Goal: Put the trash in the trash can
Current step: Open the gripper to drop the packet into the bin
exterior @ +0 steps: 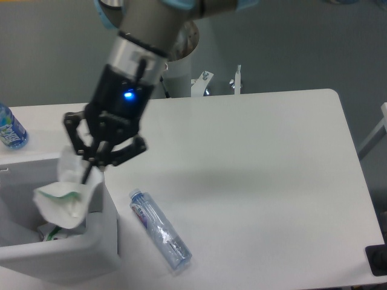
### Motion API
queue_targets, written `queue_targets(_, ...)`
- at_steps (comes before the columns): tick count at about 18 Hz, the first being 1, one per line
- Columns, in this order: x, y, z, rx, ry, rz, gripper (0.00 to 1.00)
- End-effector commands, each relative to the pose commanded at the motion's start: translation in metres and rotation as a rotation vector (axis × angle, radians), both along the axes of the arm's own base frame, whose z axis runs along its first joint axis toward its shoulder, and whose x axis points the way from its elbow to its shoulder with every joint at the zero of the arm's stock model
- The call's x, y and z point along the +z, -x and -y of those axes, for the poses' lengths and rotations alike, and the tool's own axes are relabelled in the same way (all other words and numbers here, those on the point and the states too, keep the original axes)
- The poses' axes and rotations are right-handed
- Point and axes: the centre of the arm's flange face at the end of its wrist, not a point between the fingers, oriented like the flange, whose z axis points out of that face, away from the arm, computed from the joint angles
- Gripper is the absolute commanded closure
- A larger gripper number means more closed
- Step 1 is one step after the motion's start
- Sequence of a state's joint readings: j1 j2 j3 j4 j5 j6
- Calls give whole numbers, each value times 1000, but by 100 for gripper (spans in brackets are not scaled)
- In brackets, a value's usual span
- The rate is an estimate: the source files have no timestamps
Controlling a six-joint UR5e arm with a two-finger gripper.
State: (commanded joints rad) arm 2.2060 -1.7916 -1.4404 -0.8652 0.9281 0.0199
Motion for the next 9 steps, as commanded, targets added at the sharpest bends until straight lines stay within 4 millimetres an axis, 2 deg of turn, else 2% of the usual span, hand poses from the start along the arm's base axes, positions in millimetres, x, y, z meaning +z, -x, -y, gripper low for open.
queue_targets(1,-2,-4,-3,-10,2,0,79)
queue_targets(2,-6,-4,-5,-12,6,2,67)
queue_targets(4,-3,-3,-6,-23,-2,-14,17)
queue_targets(5,-1,-3,-6,-26,-5,-21,1)
queue_targets(9,6,2,-2,-18,-14,-30,0)
